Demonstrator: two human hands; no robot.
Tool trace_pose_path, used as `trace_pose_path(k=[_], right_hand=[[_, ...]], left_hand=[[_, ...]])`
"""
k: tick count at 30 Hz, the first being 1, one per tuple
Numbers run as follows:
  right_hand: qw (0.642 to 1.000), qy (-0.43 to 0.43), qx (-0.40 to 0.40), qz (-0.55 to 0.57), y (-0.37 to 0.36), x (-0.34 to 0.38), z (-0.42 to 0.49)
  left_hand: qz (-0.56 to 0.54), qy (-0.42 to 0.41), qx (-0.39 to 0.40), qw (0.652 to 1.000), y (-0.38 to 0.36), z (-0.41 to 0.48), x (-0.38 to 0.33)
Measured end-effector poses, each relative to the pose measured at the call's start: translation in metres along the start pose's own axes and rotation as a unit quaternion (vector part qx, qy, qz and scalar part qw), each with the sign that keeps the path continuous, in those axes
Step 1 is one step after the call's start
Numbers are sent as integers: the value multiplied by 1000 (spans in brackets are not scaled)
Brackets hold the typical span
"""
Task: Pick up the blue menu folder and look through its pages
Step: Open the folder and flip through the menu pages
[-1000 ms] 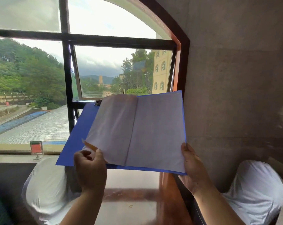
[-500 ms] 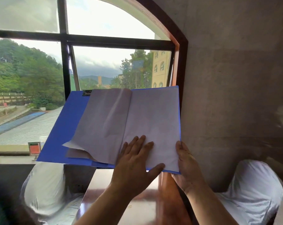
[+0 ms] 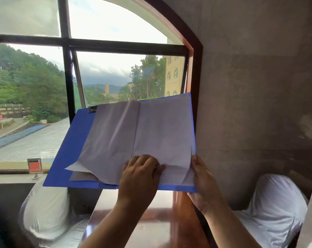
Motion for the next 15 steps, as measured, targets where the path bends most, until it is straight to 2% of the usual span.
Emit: trace_pose_path(k=[3,5,6,8,9,10,12,15], right_hand=[[1000,10,0,-2,2,8,-3],[1000,11,-8,3,6,13,-3],[1000,9,-9,4,8,15,-4],[1000,10,-10,0,10,19,-4],[1000,11,-12,0,11,20,-3],[1000,14,-15,5,11,22,-3],[1000,18,-19,10,11,24,-2],[1000,14,-22,13,12,26,-2]], left_hand=[[-82,114,-62,988,13,-5,35],[-170,220,-112,954,16,-17,66],[-235,267,-144,923,16,-25,82],[-398,358,-201,821,9,-43,109],[-461,394,-208,768,3,-50,119],[-504,408,-204,733,-2,-54,124],[-535,398,-181,723,-4,-56,129],[-483,411,-167,755,-3,-66,141]])
Point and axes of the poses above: each hand's wrist, its own z-axis towards the middle knuckle, its own y-axis out of the back of the hand, x = y × z, the point moved 10 cm from there along z, towards the middle knuckle, and after that the axes turned 6 degrees about -y, right-handed, at the moved point
